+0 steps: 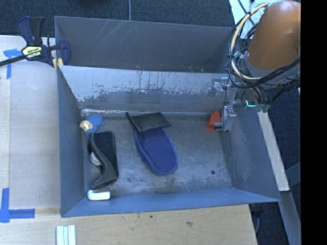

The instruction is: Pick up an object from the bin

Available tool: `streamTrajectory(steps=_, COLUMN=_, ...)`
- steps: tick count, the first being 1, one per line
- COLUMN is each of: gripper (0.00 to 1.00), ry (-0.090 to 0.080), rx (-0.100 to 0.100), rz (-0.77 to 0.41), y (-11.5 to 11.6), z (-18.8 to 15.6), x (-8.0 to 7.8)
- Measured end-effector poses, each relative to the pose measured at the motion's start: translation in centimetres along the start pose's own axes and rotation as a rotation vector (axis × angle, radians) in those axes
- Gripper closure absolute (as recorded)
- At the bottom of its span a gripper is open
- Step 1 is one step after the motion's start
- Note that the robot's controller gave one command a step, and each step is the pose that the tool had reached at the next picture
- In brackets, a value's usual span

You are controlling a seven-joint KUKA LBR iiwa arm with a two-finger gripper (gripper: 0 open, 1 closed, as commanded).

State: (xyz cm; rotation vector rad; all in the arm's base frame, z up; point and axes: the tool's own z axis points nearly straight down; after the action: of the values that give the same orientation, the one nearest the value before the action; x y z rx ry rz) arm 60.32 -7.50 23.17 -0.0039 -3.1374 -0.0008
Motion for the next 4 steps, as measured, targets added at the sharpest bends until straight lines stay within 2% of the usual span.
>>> streamTrajectory(steps=1, gripper=0.0, ry=-0.001, rx=0.0, rz=0.261, y=-2.6, z=12.2, x=0.2)
streamTrajectory(steps=2, gripper=0.0, ry=-0.014, rx=0.001, rz=0.314, y=-7.2, z=16.1, x=-1.6)
streamTrajectory(steps=3, gripper=1.0, ry=-0.024, rx=0.001, rz=0.311, y=-7.1, z=15.4, x=-1.9)
streamTrajectory(steps=4, gripper=1.0, ry=-0.017, rx=-0.001, rz=0.328, y=-0.5, z=3.9, x=-1.5)
